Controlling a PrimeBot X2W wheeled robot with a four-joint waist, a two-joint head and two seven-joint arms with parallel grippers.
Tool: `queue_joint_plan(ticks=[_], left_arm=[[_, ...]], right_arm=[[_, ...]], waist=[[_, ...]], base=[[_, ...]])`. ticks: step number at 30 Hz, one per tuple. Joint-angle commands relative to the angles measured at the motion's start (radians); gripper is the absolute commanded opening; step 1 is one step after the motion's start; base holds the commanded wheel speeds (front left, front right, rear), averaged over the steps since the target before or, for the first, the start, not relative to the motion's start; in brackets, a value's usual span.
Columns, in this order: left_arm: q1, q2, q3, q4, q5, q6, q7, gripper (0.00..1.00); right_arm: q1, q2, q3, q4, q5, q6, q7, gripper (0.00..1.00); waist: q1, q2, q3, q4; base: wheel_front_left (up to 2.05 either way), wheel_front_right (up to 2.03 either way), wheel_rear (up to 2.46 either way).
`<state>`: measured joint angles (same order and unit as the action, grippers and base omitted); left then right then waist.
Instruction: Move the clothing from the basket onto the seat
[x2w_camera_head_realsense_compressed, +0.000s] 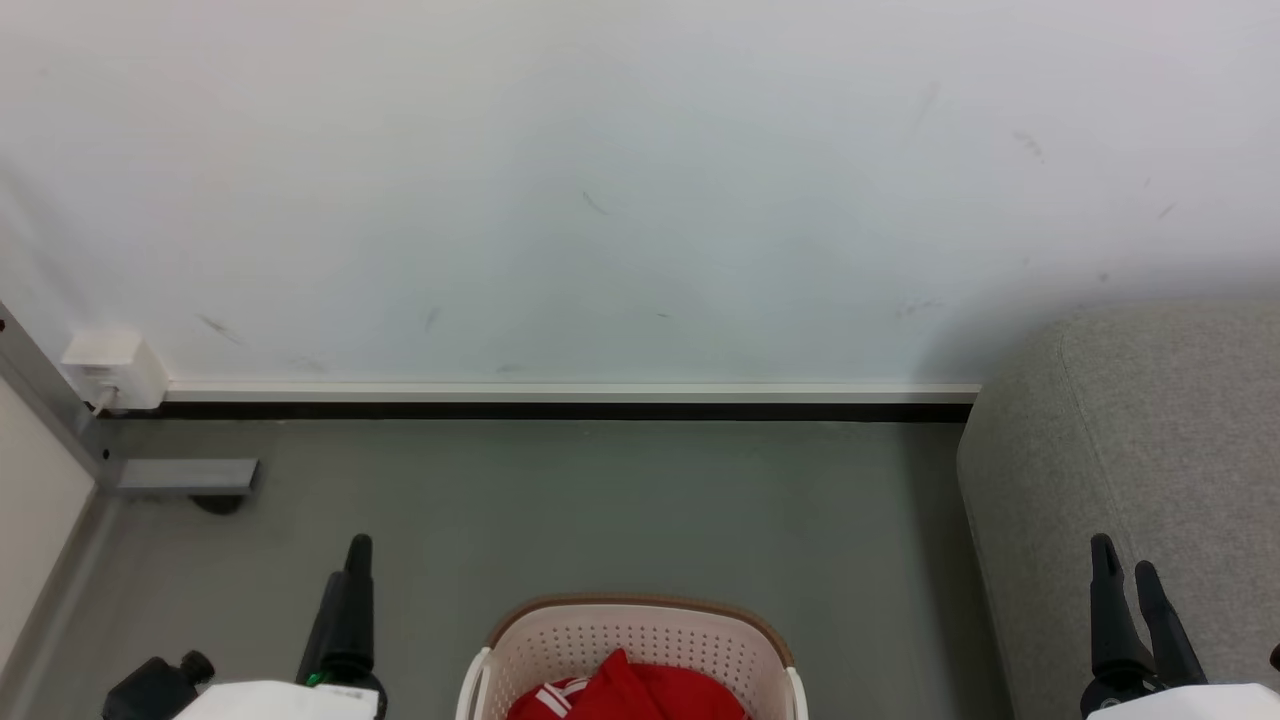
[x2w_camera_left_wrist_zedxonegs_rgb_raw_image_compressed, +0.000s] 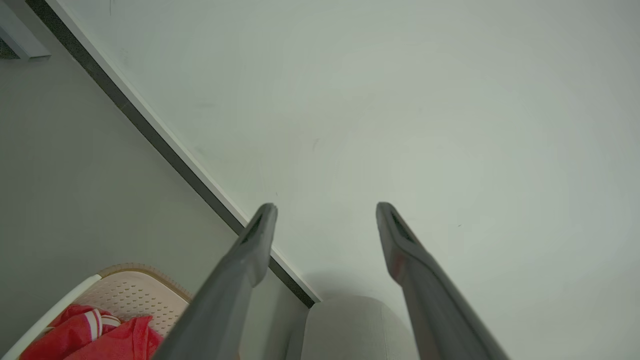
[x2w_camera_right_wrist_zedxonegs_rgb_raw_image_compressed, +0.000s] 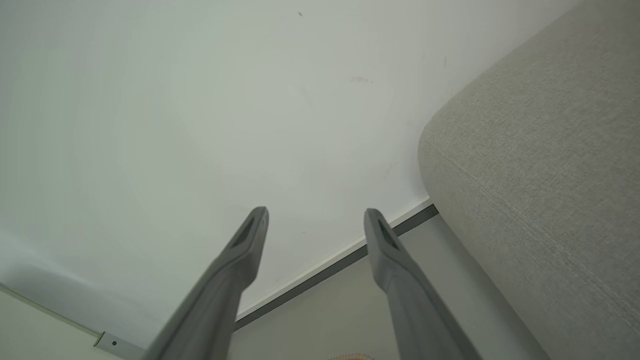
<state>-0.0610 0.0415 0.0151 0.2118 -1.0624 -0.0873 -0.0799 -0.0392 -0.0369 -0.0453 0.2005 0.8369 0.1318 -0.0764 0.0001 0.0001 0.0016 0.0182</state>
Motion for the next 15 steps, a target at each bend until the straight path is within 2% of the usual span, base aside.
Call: queue_joint_plan(ticks=[1, 15], left_arm=[[-0.004, 0.007, -0.008, -0.022, 0.050, 0.001, -0.009, 1.00], [0.009, 0.008, -0.045, -0.050, 0.310, 0.009, -0.051, 1.00]], right_arm=[[-0.005, -0.012, 0.001, -0.015, -0.051, -0.001, -0.013, 1.00], [0.012, -0.014, 0.005, -0.007, -0.265, -0.001, -0.054, 1.00]], waist=[[-0.0001, -0.0001, 0.000, 0.001], [-0.0001, -0.0001, -0.004, 0.007]], base=[[0.00, 0.00, 0.00], [0.00, 0.00, 0.00]])
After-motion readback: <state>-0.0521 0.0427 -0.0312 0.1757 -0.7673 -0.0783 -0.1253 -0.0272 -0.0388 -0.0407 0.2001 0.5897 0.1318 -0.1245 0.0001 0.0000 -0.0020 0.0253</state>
